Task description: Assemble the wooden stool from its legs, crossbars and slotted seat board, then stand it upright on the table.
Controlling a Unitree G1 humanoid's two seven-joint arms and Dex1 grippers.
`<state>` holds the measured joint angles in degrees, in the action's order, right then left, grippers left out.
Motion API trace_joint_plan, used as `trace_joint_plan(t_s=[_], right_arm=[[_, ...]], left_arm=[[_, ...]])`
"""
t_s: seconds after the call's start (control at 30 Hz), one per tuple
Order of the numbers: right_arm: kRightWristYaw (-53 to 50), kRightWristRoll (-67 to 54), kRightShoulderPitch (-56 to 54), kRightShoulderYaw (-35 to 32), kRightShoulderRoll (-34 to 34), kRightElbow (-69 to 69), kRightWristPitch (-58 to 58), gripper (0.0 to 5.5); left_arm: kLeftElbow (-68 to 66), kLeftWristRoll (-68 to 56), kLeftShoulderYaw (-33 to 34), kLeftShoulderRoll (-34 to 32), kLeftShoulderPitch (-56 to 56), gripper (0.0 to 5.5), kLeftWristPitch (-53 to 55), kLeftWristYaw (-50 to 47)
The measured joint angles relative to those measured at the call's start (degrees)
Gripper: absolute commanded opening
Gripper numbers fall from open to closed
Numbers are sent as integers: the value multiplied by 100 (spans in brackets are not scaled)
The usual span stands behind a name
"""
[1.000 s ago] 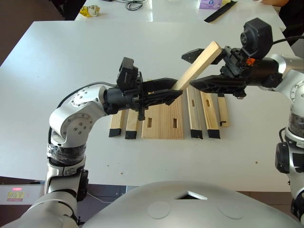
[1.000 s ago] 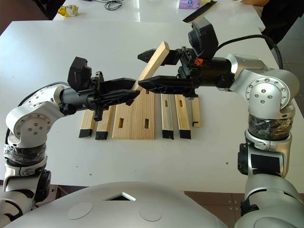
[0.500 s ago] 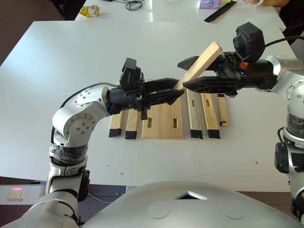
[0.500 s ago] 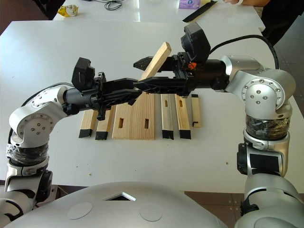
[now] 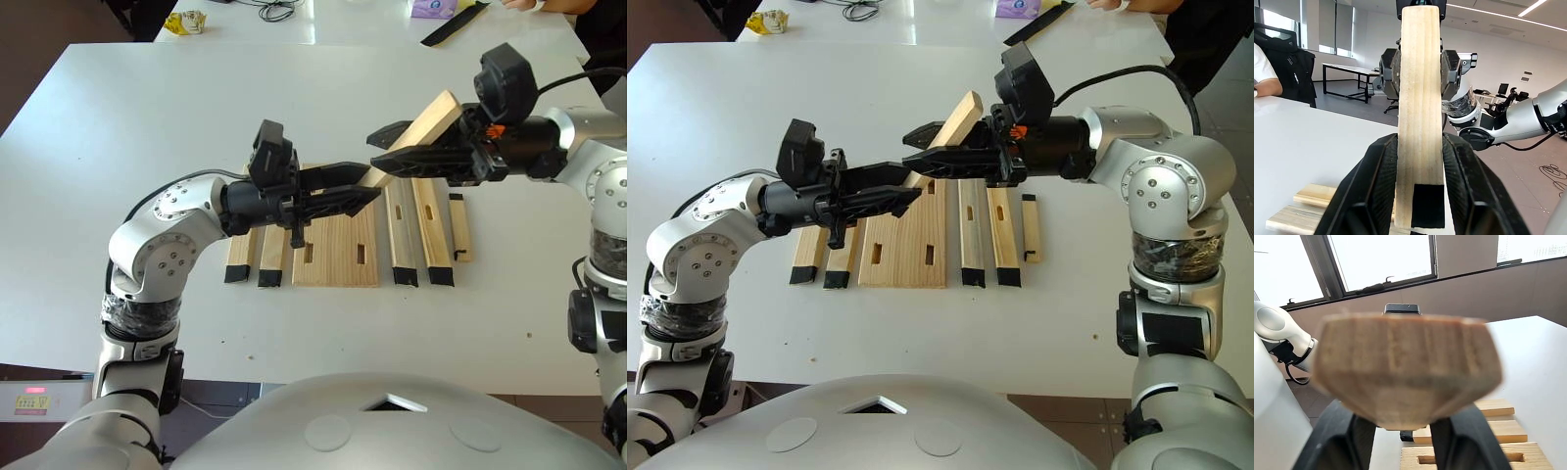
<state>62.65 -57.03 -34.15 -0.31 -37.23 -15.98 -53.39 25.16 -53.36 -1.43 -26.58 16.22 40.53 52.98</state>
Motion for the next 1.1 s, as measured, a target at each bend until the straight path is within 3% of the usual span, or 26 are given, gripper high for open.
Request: trace_joint_plan(t_s=[0.3, 0.33, 0.67, 0.87, 1.1], right_arm=[[227, 282, -11, 115, -123, 2, 210, 134], [243, 323, -11, 135, -124, 21, 236, 134], [108, 665, -44, 100, -99, 237, 464, 131], [337, 2181, 30, 391, -603, 461, 1832, 131], [1010, 3574, 967, 707, -1122, 1057, 3756, 131]], left_arm=[[-76, 144, -61, -6, 61, 131, -3, 91], [-79, 202, -70, -9, 66, 168, -18, 91], [-397, 1690, -665, -408, -267, 328, -906, 235], [-511, 1999, -715, -442, -502, 333, -1245, 290], [-572, 2132, -532, -378, -661, 333, -1381, -49]])
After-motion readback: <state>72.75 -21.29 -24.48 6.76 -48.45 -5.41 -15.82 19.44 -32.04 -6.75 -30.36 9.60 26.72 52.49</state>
